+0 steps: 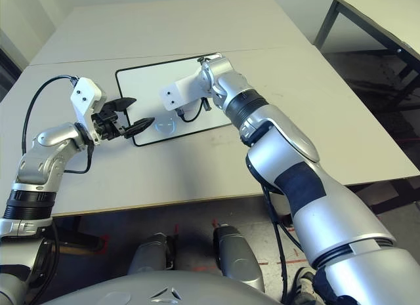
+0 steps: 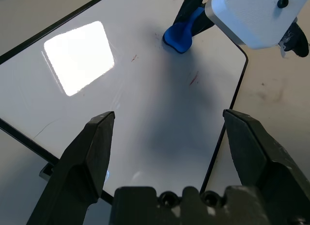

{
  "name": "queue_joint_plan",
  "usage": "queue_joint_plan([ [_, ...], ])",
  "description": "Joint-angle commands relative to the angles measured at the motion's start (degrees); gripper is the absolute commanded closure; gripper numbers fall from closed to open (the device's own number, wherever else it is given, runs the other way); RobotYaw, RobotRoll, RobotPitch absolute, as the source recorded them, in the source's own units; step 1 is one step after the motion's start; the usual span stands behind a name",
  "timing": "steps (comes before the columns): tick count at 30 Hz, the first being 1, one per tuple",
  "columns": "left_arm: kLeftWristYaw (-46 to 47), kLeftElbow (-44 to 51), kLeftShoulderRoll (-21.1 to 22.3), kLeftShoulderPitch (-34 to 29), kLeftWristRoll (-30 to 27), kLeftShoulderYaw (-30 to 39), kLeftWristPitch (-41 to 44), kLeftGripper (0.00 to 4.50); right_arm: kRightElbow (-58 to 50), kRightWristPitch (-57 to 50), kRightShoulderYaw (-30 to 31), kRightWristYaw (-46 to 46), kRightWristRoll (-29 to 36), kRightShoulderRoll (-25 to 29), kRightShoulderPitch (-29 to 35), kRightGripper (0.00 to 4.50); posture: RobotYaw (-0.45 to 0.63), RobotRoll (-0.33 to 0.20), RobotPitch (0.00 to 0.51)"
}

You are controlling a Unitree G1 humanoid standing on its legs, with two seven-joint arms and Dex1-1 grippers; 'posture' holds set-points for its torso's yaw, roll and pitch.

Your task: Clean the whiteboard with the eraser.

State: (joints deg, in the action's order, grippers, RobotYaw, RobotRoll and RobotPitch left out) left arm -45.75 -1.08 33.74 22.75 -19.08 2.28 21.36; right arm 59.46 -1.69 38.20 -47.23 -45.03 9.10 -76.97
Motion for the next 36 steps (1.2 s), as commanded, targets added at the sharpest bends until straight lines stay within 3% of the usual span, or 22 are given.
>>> queue_joint_plan([
  [1, 0.05, 0.17, -0.17, -0.71, 0.28, -0.09, 0.24, 0.0, 1.54, 0.84, 1.21, -0.04, -0.94, 2.52, 0.56, 4.16, -0.04, 0.0, 0.07],
  [9, -0.3, -0.44, -0.16, -0.23, 0.35, -0.29, 0.05, 0.0, 0.13, 1.31, 1.24, -2.05, -0.92, 8.34, 1.59, 4.16, -0.06, 0.0, 0.069],
  [17, -0.77, -1.54, -0.26, 0.68, 0.61, -0.71, -0.31, 0.0, -2.8, 0.03, 0.37, -3.75, -0.04, 10.8, 2.04, 4.16, -0.07, 0.0, 0.067],
  [29, -2.15, -2.47, -0.4, 1.21, 0.38, -1.18, -1.0, 0.0, -33.25, -13.38, -2.59, -17.29, 1.03, 14.81, 11.12, 4.16, -0.09, 0.0, 0.061],
  [36, -2.96, -4.26, -0.41, 2.82, 1.01, -1.57, -1.72, 0.0, -38.63, -19.15, -1.76, -16.73, -0.21, 12.34, 14.81, 4.16, -0.1, 0.0, 0.057],
])
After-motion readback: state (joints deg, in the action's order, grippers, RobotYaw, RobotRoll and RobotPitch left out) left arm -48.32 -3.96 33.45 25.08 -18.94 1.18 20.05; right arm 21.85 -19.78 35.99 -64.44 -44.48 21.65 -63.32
